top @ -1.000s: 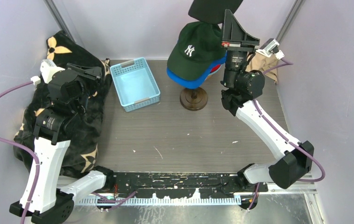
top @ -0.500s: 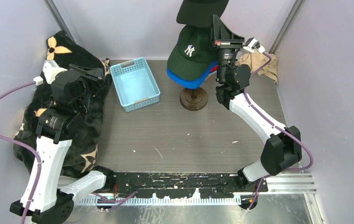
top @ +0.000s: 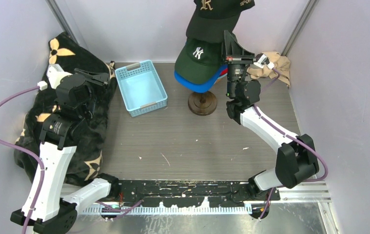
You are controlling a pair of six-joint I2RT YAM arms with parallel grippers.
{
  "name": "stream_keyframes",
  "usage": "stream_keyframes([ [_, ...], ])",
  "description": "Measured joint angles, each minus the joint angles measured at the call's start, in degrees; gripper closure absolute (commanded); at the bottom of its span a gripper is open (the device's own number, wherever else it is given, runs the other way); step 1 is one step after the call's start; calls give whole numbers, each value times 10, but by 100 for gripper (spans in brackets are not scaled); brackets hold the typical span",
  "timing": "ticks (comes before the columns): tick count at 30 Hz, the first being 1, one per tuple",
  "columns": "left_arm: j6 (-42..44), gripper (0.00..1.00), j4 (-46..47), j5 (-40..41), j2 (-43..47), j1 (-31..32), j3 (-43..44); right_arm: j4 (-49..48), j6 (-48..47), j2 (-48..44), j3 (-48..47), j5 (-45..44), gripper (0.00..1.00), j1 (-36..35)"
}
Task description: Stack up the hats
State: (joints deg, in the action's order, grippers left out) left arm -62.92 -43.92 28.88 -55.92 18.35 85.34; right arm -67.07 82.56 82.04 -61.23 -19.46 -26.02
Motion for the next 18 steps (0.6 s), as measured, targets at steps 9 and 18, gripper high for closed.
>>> stream_keyframes([
  [9,-1,65,1,0,5,0,-10,-56,10,-5,62,-14,99,-8],
  [18,-1,65,5,0,12,0,-25,-120,14,-11,121,-28,99,-32],
])
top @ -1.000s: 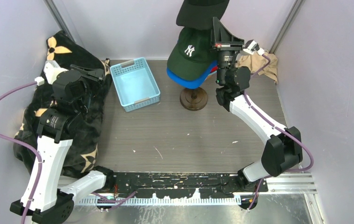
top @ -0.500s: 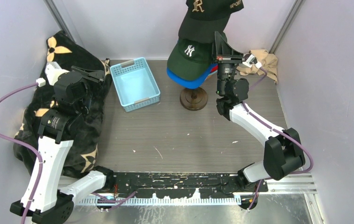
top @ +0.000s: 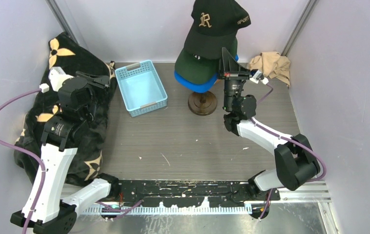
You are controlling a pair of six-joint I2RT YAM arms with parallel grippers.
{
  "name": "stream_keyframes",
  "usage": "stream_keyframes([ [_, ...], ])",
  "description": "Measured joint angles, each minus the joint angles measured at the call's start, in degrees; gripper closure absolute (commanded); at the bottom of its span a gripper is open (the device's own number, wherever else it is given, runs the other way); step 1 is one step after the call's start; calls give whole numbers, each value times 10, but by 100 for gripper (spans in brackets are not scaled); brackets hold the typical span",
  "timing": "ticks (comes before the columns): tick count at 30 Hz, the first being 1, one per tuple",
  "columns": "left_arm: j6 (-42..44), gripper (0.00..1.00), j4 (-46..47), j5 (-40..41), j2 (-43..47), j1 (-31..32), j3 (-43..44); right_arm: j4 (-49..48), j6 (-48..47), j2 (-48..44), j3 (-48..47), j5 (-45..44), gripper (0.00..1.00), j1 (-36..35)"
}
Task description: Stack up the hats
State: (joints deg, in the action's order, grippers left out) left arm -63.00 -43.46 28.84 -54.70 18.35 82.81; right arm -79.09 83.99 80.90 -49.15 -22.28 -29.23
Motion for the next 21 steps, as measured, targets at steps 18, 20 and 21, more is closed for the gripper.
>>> stream_keyframes([
  [18,0,65,0,0,36,0,-33,-58,-11,0,98,-40,99,-51],
  [20,0,64,0,0,39,0,-37,-58,-11,0,104,-44,99,-53],
  [21,0,64,0,0,41,0,-38,-58,-12,0,106,-46,99,-55],
])
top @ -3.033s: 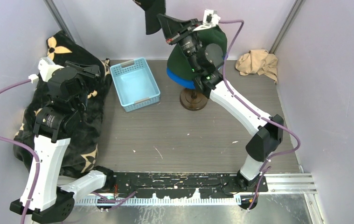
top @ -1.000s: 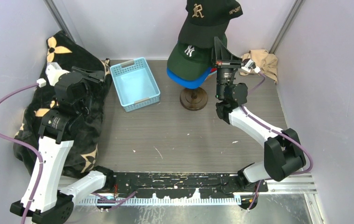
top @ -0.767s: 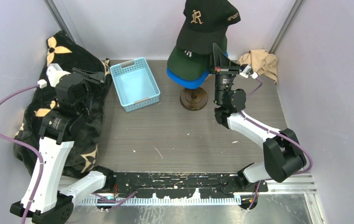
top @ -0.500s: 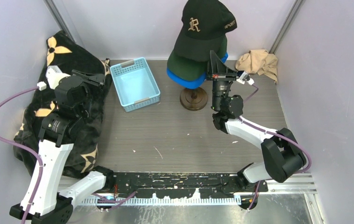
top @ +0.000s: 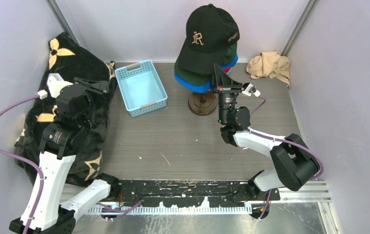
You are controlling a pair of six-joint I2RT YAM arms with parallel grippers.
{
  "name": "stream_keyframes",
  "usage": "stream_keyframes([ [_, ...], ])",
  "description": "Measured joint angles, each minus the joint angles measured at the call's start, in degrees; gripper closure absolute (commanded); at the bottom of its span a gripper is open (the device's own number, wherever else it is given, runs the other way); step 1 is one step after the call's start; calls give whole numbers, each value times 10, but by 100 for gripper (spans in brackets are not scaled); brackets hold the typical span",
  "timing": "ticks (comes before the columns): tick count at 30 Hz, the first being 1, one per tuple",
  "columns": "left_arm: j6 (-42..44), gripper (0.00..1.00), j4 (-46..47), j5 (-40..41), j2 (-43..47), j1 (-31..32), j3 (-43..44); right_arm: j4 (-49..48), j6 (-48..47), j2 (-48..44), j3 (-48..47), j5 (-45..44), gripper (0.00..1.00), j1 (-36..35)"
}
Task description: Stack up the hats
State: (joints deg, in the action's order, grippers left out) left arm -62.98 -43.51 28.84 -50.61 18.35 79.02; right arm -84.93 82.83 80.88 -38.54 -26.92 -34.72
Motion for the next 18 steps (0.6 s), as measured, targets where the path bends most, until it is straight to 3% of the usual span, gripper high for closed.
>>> stream_keyframes([
  [18,2,66,0,0,10,0,-6,-3,-17,-29,37,-23,99,-8],
])
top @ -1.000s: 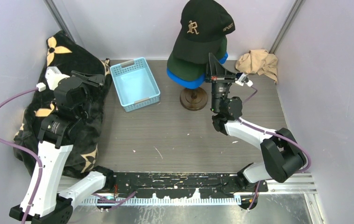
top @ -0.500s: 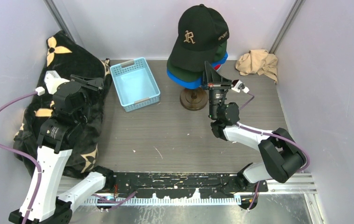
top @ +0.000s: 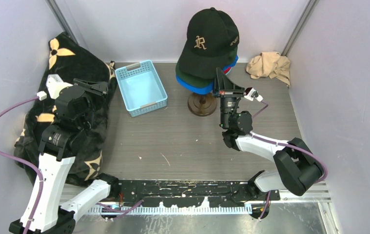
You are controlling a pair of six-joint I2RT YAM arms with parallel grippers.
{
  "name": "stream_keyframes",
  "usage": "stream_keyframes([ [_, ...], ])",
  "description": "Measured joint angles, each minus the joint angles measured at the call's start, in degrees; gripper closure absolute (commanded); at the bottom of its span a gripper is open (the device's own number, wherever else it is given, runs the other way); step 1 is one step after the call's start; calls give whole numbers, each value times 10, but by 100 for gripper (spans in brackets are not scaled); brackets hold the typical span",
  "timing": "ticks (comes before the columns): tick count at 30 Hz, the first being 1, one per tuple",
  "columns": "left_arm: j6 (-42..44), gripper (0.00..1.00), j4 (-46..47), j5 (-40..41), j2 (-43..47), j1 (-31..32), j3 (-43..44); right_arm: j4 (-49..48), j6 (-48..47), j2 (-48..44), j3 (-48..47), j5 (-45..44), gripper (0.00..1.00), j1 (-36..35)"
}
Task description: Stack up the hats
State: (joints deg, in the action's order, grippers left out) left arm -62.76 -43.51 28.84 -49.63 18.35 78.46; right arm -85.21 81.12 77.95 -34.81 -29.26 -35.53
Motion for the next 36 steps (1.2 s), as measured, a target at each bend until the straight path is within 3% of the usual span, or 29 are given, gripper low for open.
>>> stream_keyframes([
  [8,0,66,0,0,0,0,-2,0,-2,-2,2,-2,99,0],
  [15,0,66,0,0,0,0,-2,0,-16,-3,2,-1,69,0],
  [25,0,66,0,0,3,0,-3,0,-56,-43,10,-5,48,0],
  [36,-1,67,-1,0,13,0,-9,3,-68,-108,57,-18,45,0],
])
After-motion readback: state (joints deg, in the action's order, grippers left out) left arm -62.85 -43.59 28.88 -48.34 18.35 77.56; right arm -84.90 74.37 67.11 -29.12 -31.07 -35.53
